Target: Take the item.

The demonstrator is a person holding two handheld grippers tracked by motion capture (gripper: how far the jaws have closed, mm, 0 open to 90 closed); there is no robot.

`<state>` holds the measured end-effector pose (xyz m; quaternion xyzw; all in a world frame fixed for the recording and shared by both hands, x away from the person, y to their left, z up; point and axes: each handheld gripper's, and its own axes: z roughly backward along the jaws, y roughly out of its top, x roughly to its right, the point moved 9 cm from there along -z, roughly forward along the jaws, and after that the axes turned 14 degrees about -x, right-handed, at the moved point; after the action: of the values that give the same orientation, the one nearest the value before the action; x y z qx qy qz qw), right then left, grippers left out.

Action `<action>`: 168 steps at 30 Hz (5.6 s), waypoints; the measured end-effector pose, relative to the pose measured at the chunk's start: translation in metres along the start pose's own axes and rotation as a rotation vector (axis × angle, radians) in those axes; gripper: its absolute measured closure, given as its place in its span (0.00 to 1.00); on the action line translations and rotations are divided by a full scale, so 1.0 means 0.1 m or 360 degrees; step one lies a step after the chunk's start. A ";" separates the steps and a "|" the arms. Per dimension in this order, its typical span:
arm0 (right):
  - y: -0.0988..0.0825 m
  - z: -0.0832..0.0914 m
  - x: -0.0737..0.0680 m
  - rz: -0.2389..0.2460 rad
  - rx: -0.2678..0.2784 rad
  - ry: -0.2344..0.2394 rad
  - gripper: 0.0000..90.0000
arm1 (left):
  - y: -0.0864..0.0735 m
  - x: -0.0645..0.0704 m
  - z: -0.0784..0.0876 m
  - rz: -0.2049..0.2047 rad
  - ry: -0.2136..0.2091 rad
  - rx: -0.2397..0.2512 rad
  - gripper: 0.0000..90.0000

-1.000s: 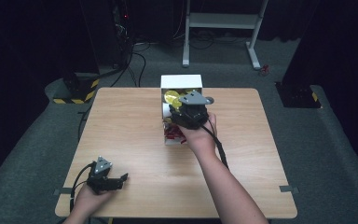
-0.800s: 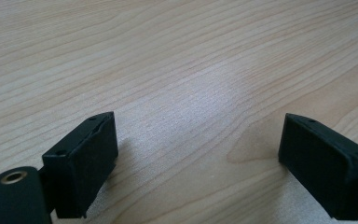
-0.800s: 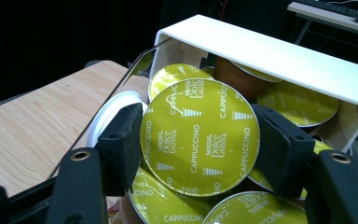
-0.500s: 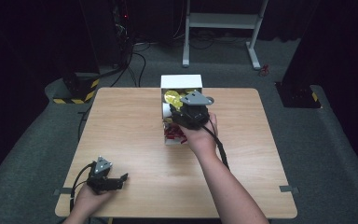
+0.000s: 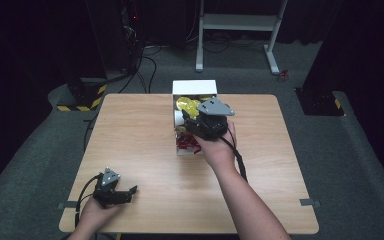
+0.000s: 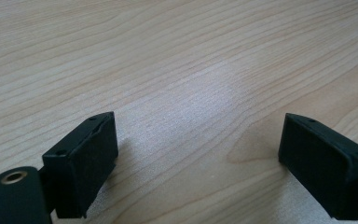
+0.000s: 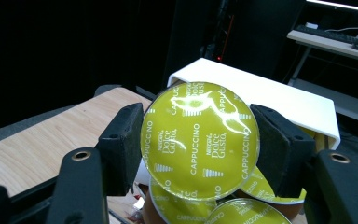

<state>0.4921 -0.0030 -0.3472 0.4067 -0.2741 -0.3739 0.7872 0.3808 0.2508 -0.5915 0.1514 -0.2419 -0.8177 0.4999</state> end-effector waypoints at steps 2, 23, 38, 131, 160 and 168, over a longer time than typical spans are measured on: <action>0.00 0.01 -0.01 0.0004 0.0007 0.0003 0.42 | 0.00 0.00 0.00 0.0001 -0.0003 -0.0002 0.13; 0.01 0.37 -0.14 0.0050 0.0110 0.0090 0.43 | 0.00 -0.02 -0.02 0.0037 0.0021 -0.0026 0.07; -0.31 0.55 -0.12 0.0053 0.0115 0.0131 0.43 | 0.00 -0.02 -0.02 0.0039 0.0028 -0.0024 0.07; -2.49 -0.43 1.43 -0.0352 -0.0535 -0.0215 0.43 | 0.04 -0.01 -0.06 0.0033 0.0029 -0.0047 0.00; -2.40 -0.44 1.43 -0.0414 -0.0463 -0.0182 0.28 | 0.04 -0.01 -0.06 0.0033 0.0030 -0.0047 0.00; -2.34 -0.37 1.41 -0.0425 -0.0422 -0.0165 0.26 | 0.04 -0.01 -0.06 0.0034 0.0030 -0.0047 0.00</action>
<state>0.5143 -0.1925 -0.5461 0.3124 -0.2061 -0.5283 0.7621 0.3873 0.2484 -0.5946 0.1491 -0.2265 -0.8145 0.5130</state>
